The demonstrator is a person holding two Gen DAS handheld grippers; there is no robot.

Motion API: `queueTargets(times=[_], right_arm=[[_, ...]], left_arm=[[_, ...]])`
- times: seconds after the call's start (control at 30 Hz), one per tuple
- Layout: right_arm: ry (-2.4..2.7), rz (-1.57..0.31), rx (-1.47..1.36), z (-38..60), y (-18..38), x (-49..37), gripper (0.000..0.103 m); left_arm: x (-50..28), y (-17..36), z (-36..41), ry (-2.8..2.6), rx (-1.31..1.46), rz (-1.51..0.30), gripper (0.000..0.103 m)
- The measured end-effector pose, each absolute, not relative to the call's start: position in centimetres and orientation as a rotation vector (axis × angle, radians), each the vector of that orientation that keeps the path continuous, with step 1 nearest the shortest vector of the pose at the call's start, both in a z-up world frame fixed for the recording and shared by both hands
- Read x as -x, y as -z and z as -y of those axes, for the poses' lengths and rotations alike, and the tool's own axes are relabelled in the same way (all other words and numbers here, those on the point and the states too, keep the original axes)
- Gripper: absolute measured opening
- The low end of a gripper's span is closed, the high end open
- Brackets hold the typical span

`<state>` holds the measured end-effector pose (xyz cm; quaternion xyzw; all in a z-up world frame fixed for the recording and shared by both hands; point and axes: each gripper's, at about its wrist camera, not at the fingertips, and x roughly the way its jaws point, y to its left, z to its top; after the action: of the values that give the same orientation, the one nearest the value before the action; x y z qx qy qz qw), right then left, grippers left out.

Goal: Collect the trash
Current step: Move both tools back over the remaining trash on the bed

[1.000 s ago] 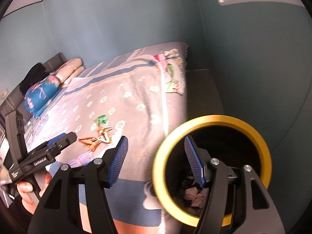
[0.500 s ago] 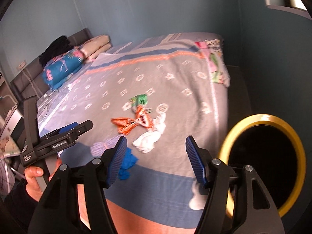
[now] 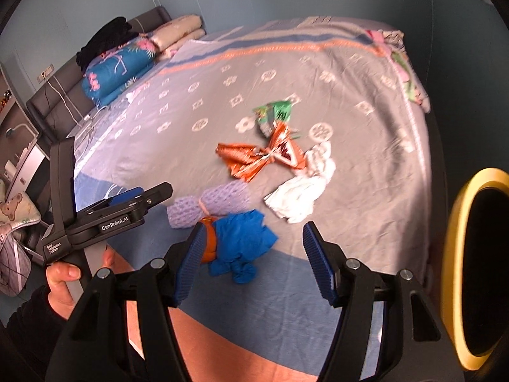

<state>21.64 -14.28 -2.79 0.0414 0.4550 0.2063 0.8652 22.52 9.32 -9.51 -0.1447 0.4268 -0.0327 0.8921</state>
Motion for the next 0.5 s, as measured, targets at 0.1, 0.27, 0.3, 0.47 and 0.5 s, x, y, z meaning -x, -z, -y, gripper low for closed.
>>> queueTargets(times=[0.1, 0.27, 0.3, 0.47, 0.5], right_arm=[[-0.441, -0.982, -0.081, 13.3, 4.0, -22.3, 0.06], [-0.452, -1.016, -0.082, 12.2, 5.6, -23.2, 0.06], [-0.454, -1.021, -0.083, 12.2, 5.7, -23.3, 0.06], [-0.473, -1.055, -0.098, 11.5, 7.2, -24.0, 0.06], [-0.48, -1.065, -0.109, 11.4, 7.6, -24.2, 0.06]], left_arm=[[-22.7, 10.5, -9.6, 0.07, 0.317, -0.9, 0.085], [-23.1, 11.7, -9.9, 0.076, 0.332, -0.925, 0.085], [-23.2, 12.0, -10.0, 0.078, 0.338, -0.93, 0.084], [-23.6, 12.7, -9.9, 0.095, 0.357, -0.947, 0.084], [-23.6, 12.8, -9.8, 0.103, 0.363, -0.951, 0.083]])
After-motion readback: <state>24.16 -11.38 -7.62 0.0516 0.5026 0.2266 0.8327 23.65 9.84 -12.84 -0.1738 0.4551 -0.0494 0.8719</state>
